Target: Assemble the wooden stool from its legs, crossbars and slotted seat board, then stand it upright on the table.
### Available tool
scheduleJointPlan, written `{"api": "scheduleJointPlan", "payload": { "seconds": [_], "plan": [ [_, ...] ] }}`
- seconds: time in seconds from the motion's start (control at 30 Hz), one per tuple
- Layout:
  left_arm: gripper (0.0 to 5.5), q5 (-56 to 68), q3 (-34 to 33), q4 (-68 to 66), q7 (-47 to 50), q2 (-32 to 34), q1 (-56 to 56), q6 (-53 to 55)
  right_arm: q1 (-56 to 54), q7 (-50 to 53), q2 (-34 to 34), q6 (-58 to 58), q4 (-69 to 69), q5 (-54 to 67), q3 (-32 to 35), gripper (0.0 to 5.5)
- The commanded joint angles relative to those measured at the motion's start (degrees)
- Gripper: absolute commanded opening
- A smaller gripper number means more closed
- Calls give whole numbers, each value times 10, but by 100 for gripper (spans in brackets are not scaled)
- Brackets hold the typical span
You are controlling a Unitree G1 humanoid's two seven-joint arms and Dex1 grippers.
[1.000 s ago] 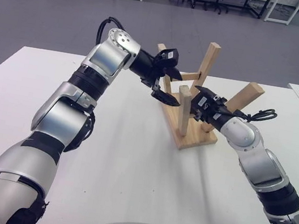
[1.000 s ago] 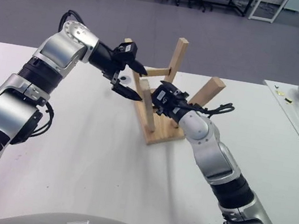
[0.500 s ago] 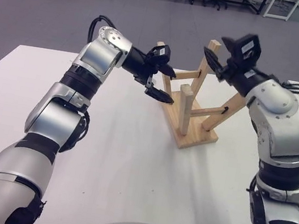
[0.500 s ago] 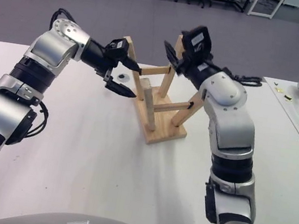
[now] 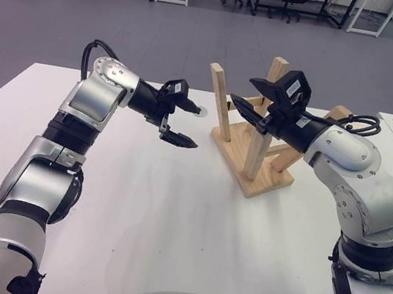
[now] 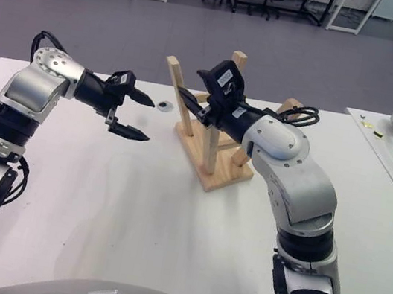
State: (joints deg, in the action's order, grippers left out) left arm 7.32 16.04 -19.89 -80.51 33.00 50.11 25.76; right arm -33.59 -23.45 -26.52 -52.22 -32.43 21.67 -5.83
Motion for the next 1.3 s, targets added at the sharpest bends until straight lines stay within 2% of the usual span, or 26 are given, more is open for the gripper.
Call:
{"api": "scheduleJointPlan", "payload": {
  "seconds": [0.03, 0.17, 0.27, 0.37, 0.4, 0.47, 0.67, 0.77, 0.97, 1.03, 1.2, 1.3],
  "plan": [
    [536, 5, -10, -3, 13, 0, 6, 5, -12, -4, 14, -57, 36, 37, 28, 247],
    [536, 9, -15, -19, 16, -11, 21, 3, -162, 16, 45, -82, 47, 114, 128, 247],
    [536, 10, -15, -31, 13, -12, 28, -2, -201, 31, 47, -102, 45, 139, 150, 247],
    [536, 10, -14, -33, 11, -12, 31, -2, -74, 13, 22, -128, 35, 134, 86, 247],
    [536, 10, -13, -34, 10, -13, 32, -3, -14, 2, -12, -107, 35, 102, 40, 247],
    [536, 11, -13, -29, 9, -10, 29, -1, 78, -8, -58, -73, 49, 58, -1, 247],
    [536, 10, -14, -32, 13, -10, 30, -1, 54, -10, -52, -57, 69, 76, 39, 247],
    [536, 10, -14, -37, 13, -11, 32, -4, 6, -16, -31, -69, 62, 121, 75, 247],
    [536, 10, -13, -44, 12, -16, 40, -9, -168, 13, 13, -86, 77, 278, 217, 247],
    [536, 9, -12, -46, 9, -16, 41, -11, -119, 5, -6, -94, 73, 264, 186, 247],
    [536, 10, -11, -41, 6, -12, 38, -8, 125, -26, -99, -46, 86, 127, 9, 247],
    [536, 10, -11, -40, 4, -11, 34, -7, 127, -14, -85, -51, 102, 144, 43, 247]
  ]
}}
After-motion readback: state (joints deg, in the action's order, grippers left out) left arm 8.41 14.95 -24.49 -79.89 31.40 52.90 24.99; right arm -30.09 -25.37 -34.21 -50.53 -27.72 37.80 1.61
